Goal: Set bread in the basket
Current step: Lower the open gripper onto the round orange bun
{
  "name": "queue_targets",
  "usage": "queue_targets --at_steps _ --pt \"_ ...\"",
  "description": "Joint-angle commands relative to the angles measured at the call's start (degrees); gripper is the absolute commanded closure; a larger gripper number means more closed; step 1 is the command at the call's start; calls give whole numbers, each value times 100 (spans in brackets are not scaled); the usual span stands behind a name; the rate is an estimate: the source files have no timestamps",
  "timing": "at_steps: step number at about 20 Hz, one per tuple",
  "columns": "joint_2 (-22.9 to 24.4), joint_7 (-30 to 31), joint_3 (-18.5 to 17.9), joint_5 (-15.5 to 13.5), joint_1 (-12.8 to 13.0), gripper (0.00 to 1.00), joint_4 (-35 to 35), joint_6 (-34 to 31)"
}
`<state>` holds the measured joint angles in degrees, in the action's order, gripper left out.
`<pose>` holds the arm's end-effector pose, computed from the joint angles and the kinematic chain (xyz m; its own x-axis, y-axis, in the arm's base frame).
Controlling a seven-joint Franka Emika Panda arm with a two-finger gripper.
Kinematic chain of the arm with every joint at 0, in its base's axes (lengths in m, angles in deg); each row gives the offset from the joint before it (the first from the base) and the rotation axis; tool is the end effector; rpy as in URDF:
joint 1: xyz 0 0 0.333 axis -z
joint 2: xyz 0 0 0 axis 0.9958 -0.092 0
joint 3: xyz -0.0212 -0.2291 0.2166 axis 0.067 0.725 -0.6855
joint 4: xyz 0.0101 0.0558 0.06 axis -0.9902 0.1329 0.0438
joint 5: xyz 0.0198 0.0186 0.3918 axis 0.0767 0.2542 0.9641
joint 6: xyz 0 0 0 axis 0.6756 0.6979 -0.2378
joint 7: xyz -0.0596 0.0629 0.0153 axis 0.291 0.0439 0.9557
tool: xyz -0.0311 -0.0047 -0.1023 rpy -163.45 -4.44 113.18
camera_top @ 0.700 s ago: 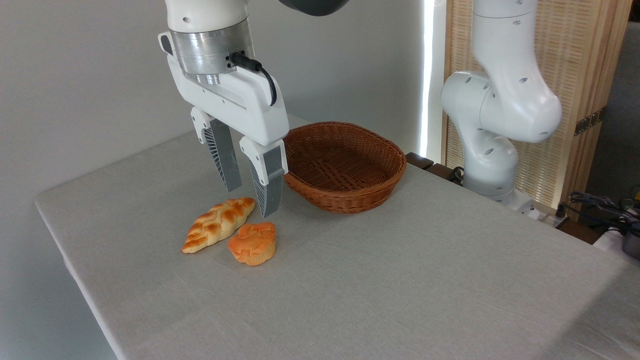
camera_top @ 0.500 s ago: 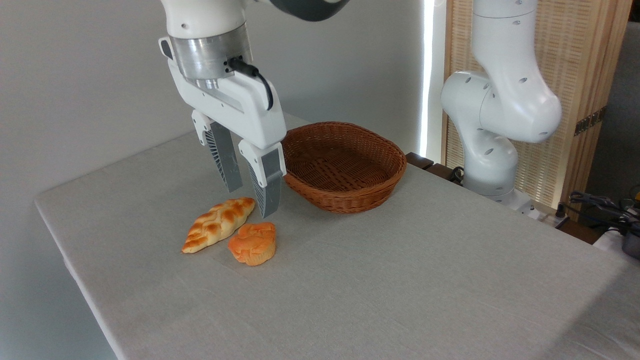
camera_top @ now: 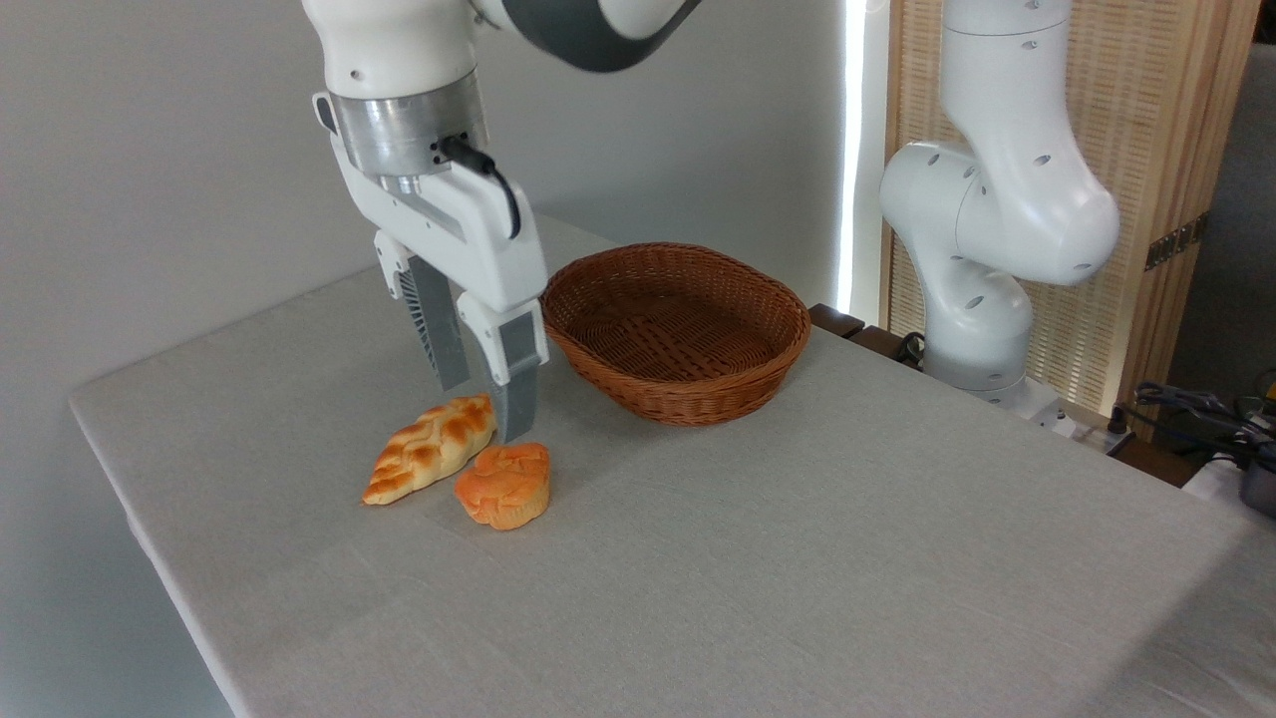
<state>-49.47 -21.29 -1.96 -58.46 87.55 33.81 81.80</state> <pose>0.5766 -0.0502 0.5643 0.6970 -0.7146 0.0596 -0.7170 -0.6953 0.0495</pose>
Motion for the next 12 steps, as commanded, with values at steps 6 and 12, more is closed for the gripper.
queue_targets --at_steps 6,12 --pt "503 85 483 -775 24 0 1794 1560" --pt "503 32 853 -713 25 0 2587 2502"
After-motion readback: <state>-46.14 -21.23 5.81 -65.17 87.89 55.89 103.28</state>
